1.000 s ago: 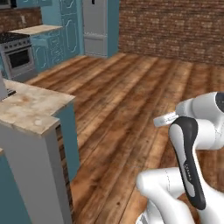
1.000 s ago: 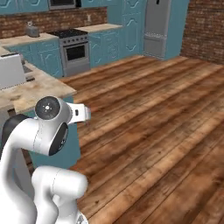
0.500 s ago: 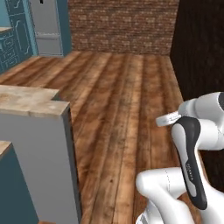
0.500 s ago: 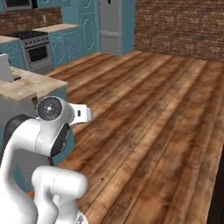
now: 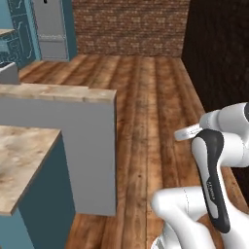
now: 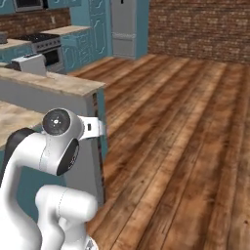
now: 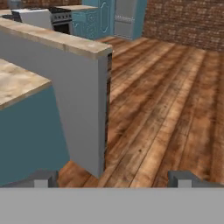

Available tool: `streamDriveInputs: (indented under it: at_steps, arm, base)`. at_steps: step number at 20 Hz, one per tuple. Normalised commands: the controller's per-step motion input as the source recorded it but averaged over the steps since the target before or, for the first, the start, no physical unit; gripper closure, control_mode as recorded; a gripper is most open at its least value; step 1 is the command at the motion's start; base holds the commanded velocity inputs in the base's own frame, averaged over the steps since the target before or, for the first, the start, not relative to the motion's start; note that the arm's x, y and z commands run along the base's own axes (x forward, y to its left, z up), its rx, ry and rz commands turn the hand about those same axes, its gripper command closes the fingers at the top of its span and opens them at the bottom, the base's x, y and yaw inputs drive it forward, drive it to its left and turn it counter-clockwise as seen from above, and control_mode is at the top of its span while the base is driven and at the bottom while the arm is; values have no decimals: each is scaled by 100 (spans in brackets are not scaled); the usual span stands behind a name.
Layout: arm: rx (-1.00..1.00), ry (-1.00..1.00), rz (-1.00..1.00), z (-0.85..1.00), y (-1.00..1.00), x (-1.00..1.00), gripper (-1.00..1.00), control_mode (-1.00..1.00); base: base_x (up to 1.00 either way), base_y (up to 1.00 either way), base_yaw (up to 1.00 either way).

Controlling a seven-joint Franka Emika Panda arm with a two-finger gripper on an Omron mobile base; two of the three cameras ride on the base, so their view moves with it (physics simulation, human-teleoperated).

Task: Pick up the metallic utensils from the counter and place them in the open drawer. Make sure not to pick up any wooden utensils.

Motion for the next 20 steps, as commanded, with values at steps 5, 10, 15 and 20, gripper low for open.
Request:
streamDriveInputs:
  at_steps: [5, 10, 15, 20]
  arm:
    - [0, 0, 0, 0, 0, 0, -100, 100]
    - [0, 0, 0, 0, 0, 0, -100, 100]
    - [0, 0, 0, 0, 0, 0, -100, 100]
    - [0, 0, 0, 0, 0, 0, -100, 100]
  base:
    - [-97, 100, -16]
    - [-69, 100, -20]
    - [-11, 100, -25]
    - [16, 100, -21]
